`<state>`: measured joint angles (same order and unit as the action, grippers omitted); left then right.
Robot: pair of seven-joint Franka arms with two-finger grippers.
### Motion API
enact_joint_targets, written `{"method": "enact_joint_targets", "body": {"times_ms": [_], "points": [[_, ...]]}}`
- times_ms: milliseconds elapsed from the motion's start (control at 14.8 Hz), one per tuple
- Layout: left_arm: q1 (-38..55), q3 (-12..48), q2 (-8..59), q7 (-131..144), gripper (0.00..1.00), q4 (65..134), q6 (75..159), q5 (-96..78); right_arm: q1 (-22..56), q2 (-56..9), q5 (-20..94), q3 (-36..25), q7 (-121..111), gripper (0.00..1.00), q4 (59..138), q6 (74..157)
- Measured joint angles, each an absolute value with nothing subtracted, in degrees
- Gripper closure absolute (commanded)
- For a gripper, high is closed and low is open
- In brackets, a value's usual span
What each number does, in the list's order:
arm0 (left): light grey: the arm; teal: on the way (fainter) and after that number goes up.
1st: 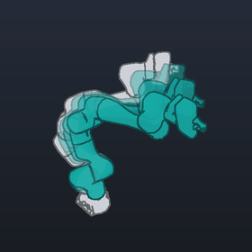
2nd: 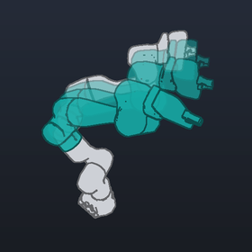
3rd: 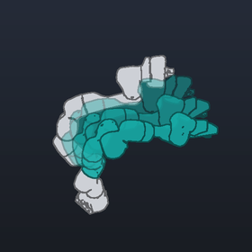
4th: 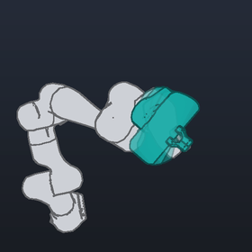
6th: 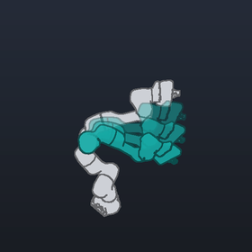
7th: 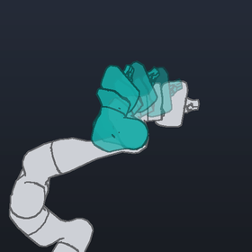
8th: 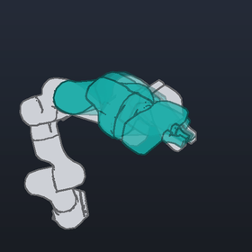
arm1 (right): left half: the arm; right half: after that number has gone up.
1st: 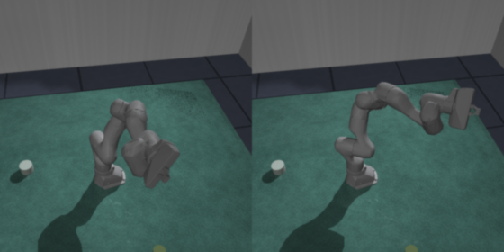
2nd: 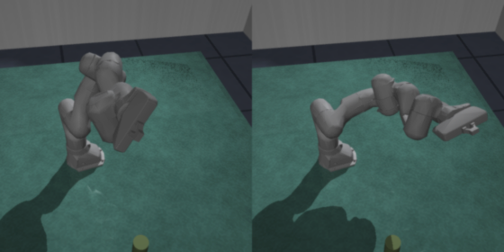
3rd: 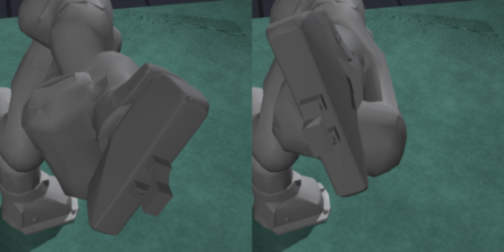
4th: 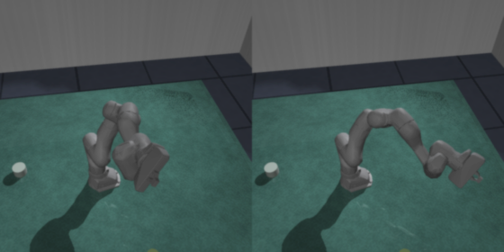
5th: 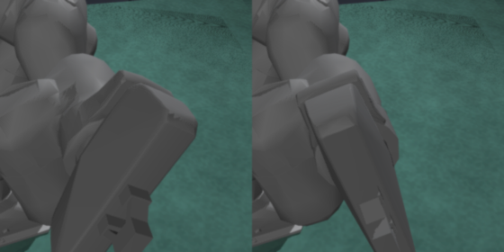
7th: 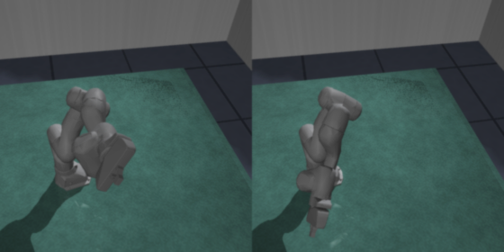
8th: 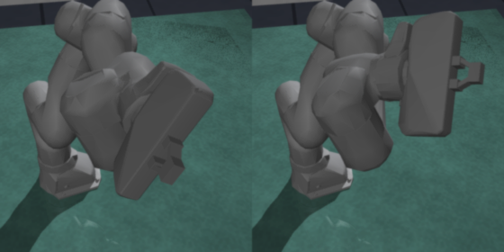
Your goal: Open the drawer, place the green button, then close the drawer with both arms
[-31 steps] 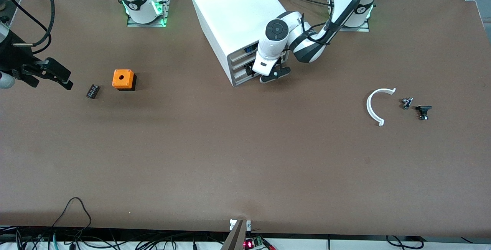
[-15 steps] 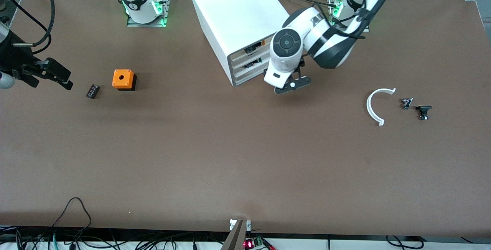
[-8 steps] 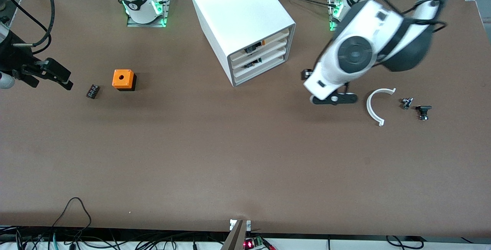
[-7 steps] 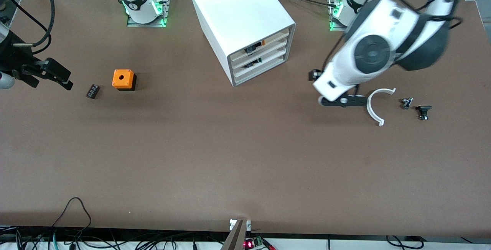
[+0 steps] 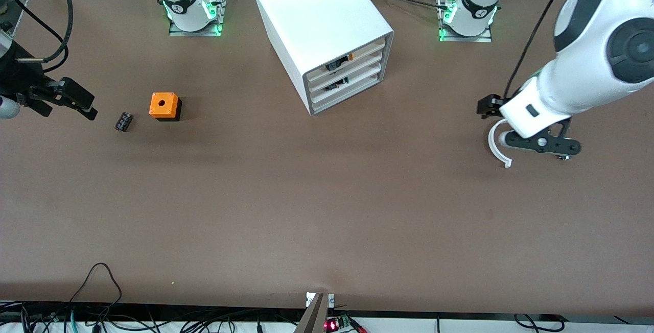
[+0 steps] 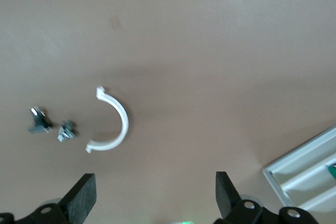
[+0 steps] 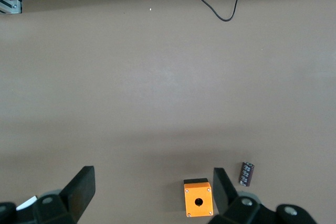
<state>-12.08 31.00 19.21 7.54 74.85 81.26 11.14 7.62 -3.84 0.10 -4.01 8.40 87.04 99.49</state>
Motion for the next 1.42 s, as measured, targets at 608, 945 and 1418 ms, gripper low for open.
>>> {"method": "enact_joint_targets", "body": {"times_ms": [608, 945, 1418], "points": [[2.22, 0.24, 1.10, -9.49, 0.00, 93.96, 94.99, 0.53, 7.62, -3.85, 0.10, -4.01, 8.40, 0.01, 87.03, 99.49], [3.67, -0.95, -1.24, -8.53, 0.00, 96.31, 94.90, 0.53, 7.62, -3.85, 0.10, -4.01, 8.40, 0.01, 87.03, 99.49], [4.12, -0.98, -1.06, -6.78, 0.00, 96.31, 94.16, 0.53, 7.62, -3.85, 0.10, -4.01, 8.40, 0.01, 87.03, 99.49]]}}
